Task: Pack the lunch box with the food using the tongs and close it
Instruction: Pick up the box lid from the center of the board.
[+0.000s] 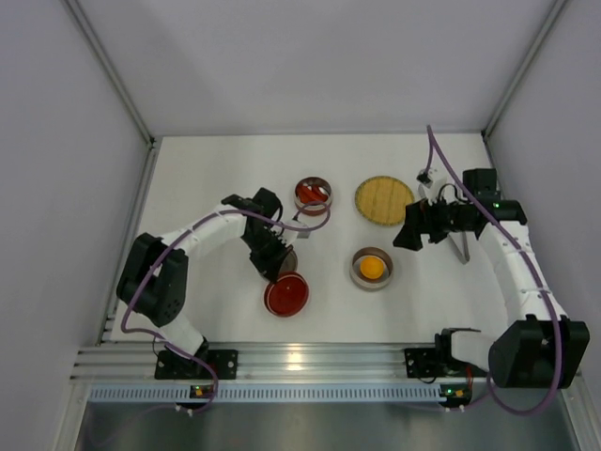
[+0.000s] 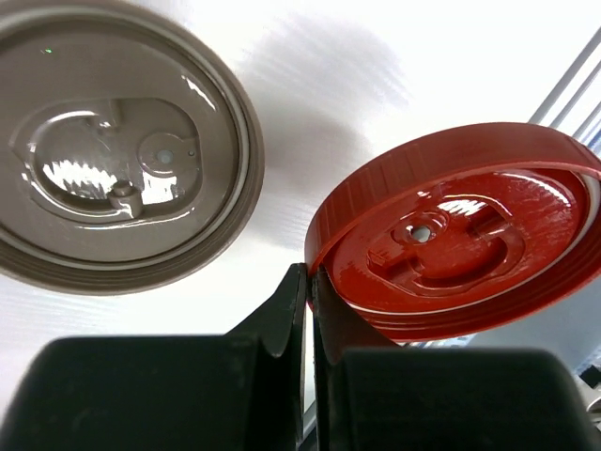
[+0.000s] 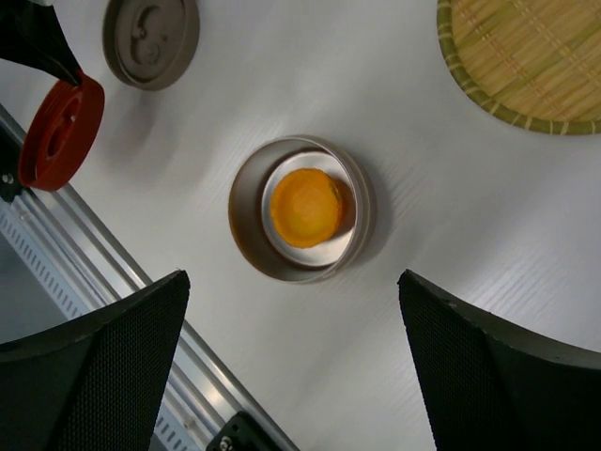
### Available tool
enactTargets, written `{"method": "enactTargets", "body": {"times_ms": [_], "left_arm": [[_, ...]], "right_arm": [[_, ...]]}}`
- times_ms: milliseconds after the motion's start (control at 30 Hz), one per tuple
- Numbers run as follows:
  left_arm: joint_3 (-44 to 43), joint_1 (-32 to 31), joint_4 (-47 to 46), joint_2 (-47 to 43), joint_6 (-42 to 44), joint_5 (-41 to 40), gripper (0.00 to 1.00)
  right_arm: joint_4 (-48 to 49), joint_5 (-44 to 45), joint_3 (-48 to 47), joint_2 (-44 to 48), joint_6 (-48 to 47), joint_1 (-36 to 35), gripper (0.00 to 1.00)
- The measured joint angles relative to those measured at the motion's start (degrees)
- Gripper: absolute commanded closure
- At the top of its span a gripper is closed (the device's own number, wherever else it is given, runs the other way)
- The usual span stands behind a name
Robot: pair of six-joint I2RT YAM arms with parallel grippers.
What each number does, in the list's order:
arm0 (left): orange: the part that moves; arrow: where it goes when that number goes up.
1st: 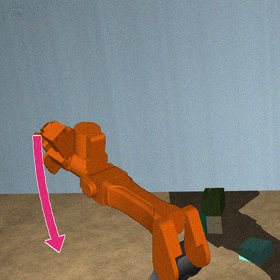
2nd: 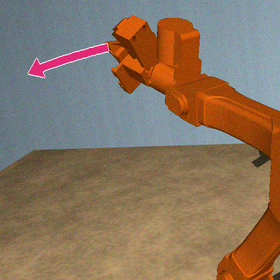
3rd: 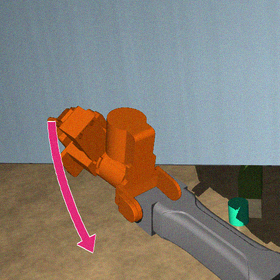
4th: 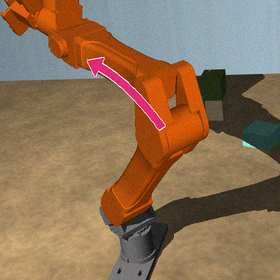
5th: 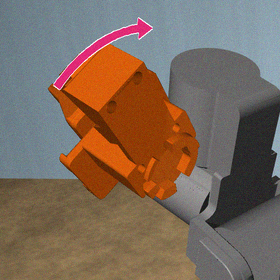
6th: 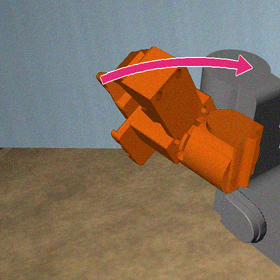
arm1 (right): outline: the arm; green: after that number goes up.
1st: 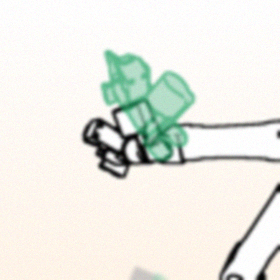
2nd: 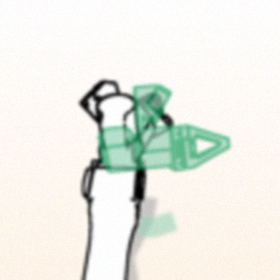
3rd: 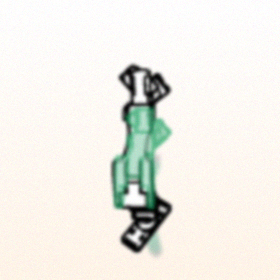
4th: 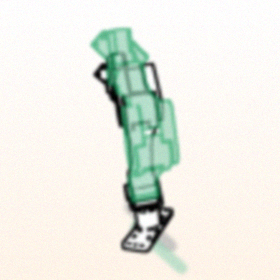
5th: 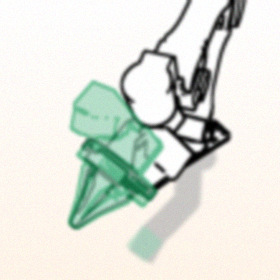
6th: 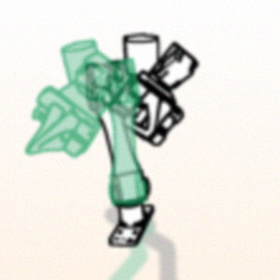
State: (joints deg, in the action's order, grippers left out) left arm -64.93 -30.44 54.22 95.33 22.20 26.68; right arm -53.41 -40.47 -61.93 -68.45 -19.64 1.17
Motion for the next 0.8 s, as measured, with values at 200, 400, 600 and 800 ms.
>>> {"method": "enactTargets", "body": {"times_ms": [200, 400, 600, 800], "left_arm": [[-7.54, 0.00, 6.05, 0.00, 0.76, 1.42, 1.00], [-16.02, 0.00, 11.85, -0.09, 2.08, 4.15, 1.00], [-19.85, 0.00, 15.28, -1.68, 3.45, 7.98, 1.00], [-20.04, 0.00, 16.52, -5.29, 5.03, 12.46, 1.00]], "right_arm": [[12.68, -9.62, 6.54, 0.13, 4.79, -0.37, 0.22], [34.25, -17.07, 17.22, 0.35, 16.44, -6.75, 0.28], [57.27, -21.44, 21.97, -2.71, 29.44, -14.97, 0.28], [83.30, -23.41, 27.87, -8.85, 43.91, -21.11, 0.28]]}}
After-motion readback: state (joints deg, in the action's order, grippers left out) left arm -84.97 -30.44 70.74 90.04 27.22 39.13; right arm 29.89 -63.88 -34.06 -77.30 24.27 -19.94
